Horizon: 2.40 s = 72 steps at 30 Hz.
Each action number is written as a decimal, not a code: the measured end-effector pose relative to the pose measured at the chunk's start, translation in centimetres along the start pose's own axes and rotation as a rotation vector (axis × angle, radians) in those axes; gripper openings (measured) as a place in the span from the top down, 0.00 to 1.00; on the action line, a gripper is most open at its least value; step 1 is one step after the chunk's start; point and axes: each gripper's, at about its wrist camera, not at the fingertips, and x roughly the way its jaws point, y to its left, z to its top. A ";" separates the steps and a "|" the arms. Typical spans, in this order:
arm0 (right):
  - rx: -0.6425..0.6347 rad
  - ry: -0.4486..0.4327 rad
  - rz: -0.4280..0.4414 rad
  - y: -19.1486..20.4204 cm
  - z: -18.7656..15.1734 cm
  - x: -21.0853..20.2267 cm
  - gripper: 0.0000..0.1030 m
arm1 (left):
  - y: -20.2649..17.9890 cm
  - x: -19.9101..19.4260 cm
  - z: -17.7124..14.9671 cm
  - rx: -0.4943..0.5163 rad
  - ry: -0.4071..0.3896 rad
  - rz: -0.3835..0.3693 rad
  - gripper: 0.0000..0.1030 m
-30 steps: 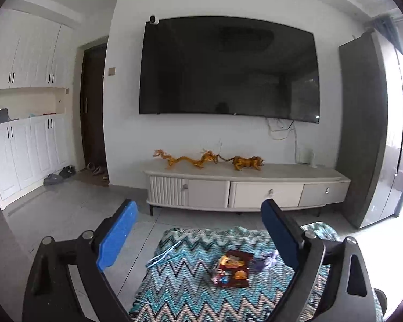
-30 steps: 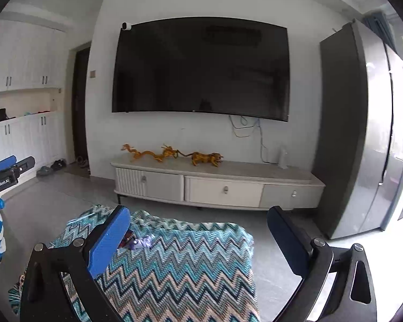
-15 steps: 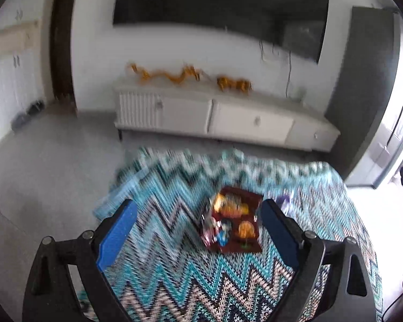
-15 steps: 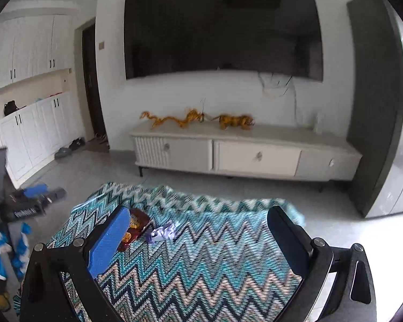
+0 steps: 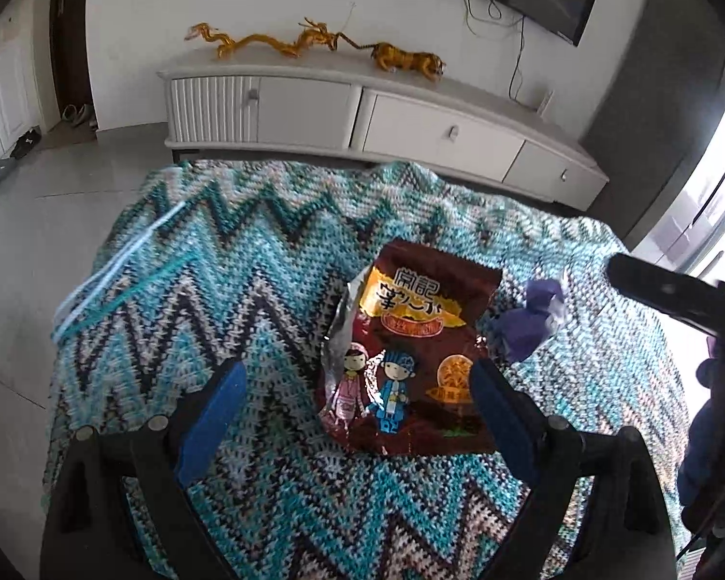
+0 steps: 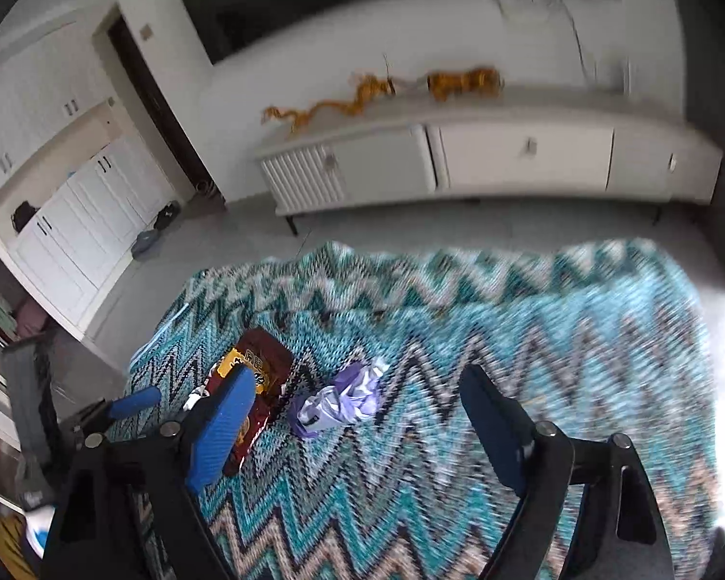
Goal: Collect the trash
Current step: 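Grasp the red snack bag with left tool while right tool grasps purple wrapper, then lift the snack bag and purple wrapper and carry them toward the bin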
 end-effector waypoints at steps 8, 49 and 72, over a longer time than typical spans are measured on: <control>0.042 0.103 -0.012 -0.3 -0.9 4.7 0.42 | -1.3 1.7 -0.3 0.032 0.025 0.009 0.48; -0.145 -0.289 -0.033 1.7 -10.5 -25.5 0.62 | -6.9 -22.6 -3.7 0.104 -0.330 -0.112 0.99; 0.142 -0.420 -0.459 -17.6 -21.5 -39.8 0.62 | -33.1 -19.8 -6.6 0.440 -0.202 -0.407 0.99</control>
